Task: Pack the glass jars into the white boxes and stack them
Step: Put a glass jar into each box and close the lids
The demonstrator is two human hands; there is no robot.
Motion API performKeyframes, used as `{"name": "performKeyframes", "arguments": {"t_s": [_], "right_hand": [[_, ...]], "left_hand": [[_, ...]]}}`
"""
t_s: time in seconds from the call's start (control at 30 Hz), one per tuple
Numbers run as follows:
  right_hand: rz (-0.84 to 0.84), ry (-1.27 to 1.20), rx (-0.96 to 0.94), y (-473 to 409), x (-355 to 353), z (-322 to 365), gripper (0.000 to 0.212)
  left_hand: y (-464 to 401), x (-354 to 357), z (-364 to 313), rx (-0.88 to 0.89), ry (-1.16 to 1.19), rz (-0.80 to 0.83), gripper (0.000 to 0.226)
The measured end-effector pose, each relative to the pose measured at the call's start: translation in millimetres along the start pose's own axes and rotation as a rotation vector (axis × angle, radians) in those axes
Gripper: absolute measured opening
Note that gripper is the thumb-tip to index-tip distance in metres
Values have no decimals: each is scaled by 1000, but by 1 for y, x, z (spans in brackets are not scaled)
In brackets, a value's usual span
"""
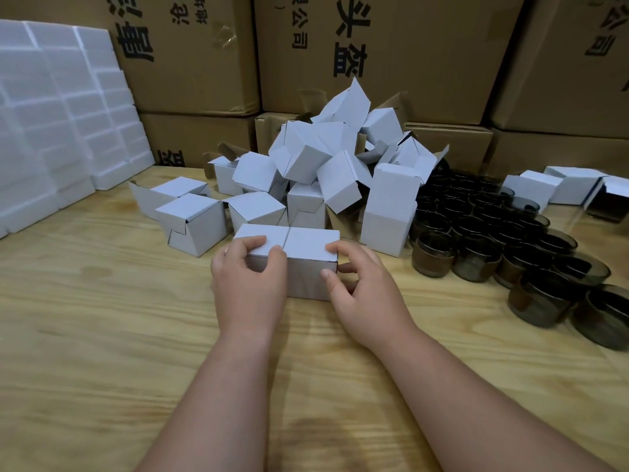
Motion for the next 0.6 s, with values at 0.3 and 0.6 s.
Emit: {"name": "performKeyframes", "arguments": {"t_s": [0.3,0.6], "right_hand": [[2,-8,-43,-6,18,17,36],[21,210,131,-88,2,46,36]], "left_hand": [[-10,-20,4,-2,102,-152,23],[-13,-65,7,97,478,-585,34]]}}
Point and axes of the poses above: each hand's wrist, its own y-axis away from the middle knuckle, its own x-axis out of the palm, z = x × y, the point moved 9 cm from there along -y, towards the middle knuckle, and after that the axes turned 12 degrees about y, right-handed, at the moved point
